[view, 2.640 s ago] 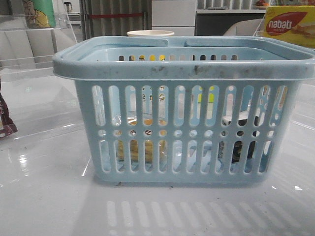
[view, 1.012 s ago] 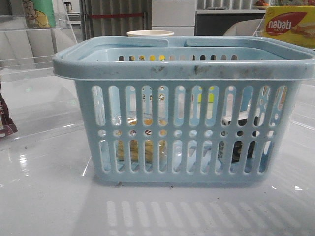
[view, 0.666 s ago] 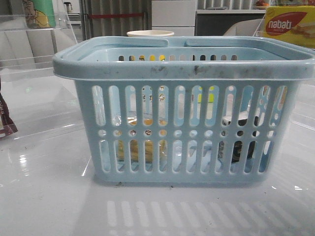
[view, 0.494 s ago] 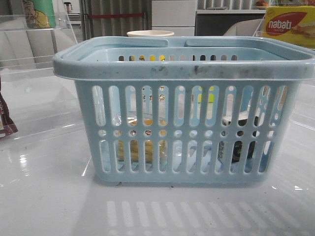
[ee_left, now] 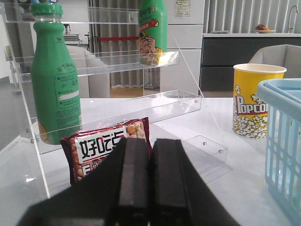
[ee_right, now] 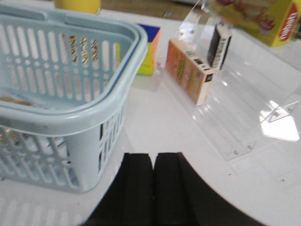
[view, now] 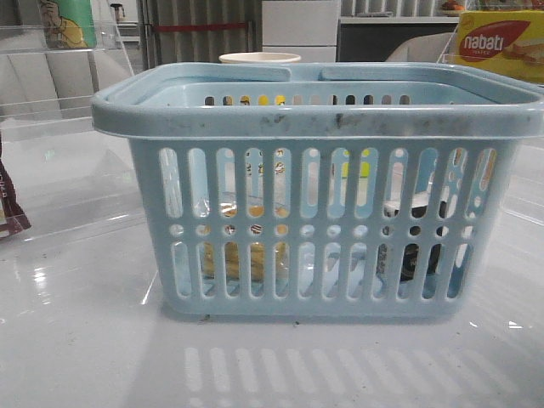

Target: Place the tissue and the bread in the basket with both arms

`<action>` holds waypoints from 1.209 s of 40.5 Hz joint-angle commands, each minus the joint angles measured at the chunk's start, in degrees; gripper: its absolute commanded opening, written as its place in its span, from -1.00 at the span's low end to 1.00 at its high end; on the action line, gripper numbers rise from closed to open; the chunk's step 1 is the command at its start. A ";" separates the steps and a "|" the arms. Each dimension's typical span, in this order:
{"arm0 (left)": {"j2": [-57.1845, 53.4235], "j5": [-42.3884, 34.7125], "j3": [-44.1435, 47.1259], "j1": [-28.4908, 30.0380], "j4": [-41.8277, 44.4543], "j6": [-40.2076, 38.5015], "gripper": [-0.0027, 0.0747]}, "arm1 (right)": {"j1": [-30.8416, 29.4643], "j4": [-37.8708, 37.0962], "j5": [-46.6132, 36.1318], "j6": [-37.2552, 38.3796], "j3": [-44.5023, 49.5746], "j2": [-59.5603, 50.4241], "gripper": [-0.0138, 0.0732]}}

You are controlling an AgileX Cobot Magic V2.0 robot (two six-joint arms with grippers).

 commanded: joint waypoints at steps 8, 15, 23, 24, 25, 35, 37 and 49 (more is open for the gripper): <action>-0.88 -4.94 0.29 0.11 0.00 -0.60 -0.69 | -3.58 -0.22 -20.91 -0.23 15.17 -12.42 -0.62; -0.88 -4.94 0.29 0.11 0.00 -0.60 -0.69 | -4.80 -0.16 -23.62 -0.23 20.40 -16.15 -0.62; -0.88 -4.94 0.29 0.11 0.00 -0.60 -0.69 | -5.60 -0.16 -22.91 -0.23 20.46 -16.21 -0.62; -0.88 -4.94 0.29 0.11 0.00 -0.60 -0.69 | -5.60 -0.16 -22.91 -0.23 20.46 -16.21 -0.62; -0.88 -4.94 0.29 0.11 0.00 -0.60 -0.69 | -5.61 -0.16 -22.86 -0.23 20.46 -16.21 -0.62; -0.88 -4.94 0.29 0.11 0.00 -0.60 -0.69 | -5.31 -0.16 -25.85 1.30 20.46 -16.21 -0.62; -0.88 -4.94 0.29 0.11 0.00 -0.60 -0.69 | -5.17 -0.23 -27.22 2.79 20.46 -16.21 -0.62; -0.88 -4.94 0.29 0.11 0.00 -0.60 -0.69 | -5.15 -3.68 -27.91 7.20 20.46 -16.21 -0.62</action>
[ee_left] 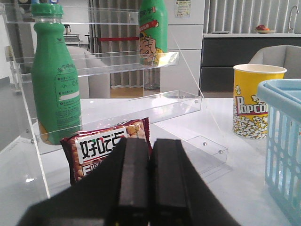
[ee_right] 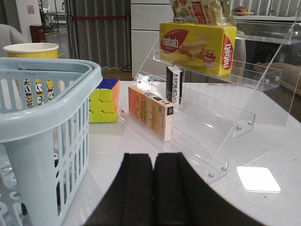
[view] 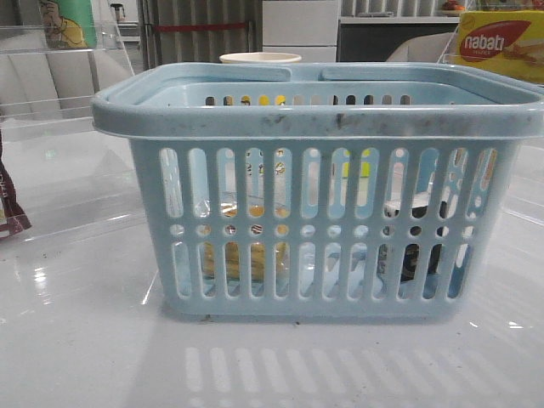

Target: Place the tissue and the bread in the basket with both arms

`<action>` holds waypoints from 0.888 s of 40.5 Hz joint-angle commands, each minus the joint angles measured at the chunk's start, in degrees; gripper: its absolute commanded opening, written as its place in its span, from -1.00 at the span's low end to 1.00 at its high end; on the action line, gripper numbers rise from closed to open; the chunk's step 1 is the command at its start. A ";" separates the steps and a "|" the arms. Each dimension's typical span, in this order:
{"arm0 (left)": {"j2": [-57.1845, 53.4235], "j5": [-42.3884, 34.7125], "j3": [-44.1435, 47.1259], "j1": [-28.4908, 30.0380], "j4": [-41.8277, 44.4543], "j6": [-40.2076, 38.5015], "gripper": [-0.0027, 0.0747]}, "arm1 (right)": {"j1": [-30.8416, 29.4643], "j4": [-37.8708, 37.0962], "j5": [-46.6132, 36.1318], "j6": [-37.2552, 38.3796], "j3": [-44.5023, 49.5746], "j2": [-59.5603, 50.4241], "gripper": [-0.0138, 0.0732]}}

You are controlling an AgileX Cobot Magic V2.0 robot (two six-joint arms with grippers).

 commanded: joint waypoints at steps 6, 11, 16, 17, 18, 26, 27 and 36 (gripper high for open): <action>-0.88 -4.83 0.29 0.11 0.00 -0.60 -0.69 | -0.12 -4.31 -5.57 5.84 -0.28 -1.13 -0.62; -0.88 -4.83 0.29 0.11 0.00 -0.60 -0.69 | -0.12 -4.31 -5.81 5.84 -0.28 -1.13 -0.62; -0.88 -4.83 0.29 0.11 0.00 -0.60 -0.69 | -0.12 -4.31 -5.45 5.84 -0.28 -1.13 -0.62; -0.88 -4.83 0.29 0.11 0.00 -0.60 -0.69 | -0.12 -4.31 -5.36 5.84 -0.28 -1.13 -0.62; -0.88 -4.83 0.29 0.11 0.00 -0.60 -0.69 | -0.12 -4.31 -5.30 5.84 -0.28 -1.13 -0.62; -0.88 -4.83 0.29 0.11 0.00 -0.60 -0.69 | -0.12 -4.31 -5.31 5.84 -0.28 -1.13 -0.62; -0.88 -4.83 0.29 0.11 0.00 -0.60 -0.69 | -0.12 -4.31 -5.31 5.84 -0.28 -1.13 -0.62; -0.88 -4.83 0.29 0.11 0.00 -0.60 -0.69 | -0.12 -4.31 -5.31 5.84 -0.28 -1.13 -0.62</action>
